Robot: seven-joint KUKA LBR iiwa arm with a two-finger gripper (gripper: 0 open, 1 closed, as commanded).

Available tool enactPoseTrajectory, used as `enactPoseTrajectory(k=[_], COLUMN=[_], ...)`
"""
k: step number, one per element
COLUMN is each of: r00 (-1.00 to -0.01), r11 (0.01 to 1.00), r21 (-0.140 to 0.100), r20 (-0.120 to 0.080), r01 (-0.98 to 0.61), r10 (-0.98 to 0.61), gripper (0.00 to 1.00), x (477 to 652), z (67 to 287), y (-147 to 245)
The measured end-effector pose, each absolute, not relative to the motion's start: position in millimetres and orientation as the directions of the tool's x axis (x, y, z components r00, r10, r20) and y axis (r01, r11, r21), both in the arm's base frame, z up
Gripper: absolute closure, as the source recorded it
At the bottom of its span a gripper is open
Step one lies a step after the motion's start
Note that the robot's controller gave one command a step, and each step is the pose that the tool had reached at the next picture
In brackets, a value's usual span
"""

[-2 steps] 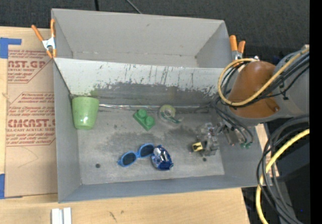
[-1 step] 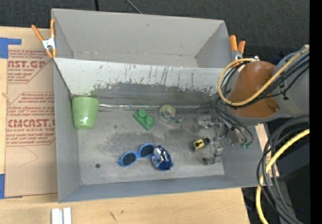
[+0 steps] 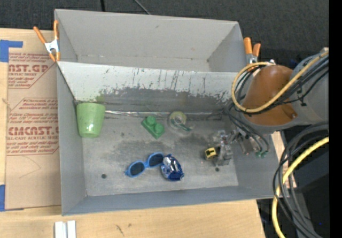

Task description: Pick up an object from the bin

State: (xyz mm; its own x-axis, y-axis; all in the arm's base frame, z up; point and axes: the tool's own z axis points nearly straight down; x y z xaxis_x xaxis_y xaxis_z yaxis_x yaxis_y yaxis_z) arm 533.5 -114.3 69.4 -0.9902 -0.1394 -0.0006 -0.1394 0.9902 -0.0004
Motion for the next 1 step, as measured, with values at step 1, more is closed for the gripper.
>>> enactPoseTrajectory(k=[1], r00=[-0.994], r11=[0.994], r21=[-0.004], r20=[-0.009], r01=[-0.113], r10=[-0.113], gripper=[1.0], x=[525.9], z=[201.0], y=[-107.1])
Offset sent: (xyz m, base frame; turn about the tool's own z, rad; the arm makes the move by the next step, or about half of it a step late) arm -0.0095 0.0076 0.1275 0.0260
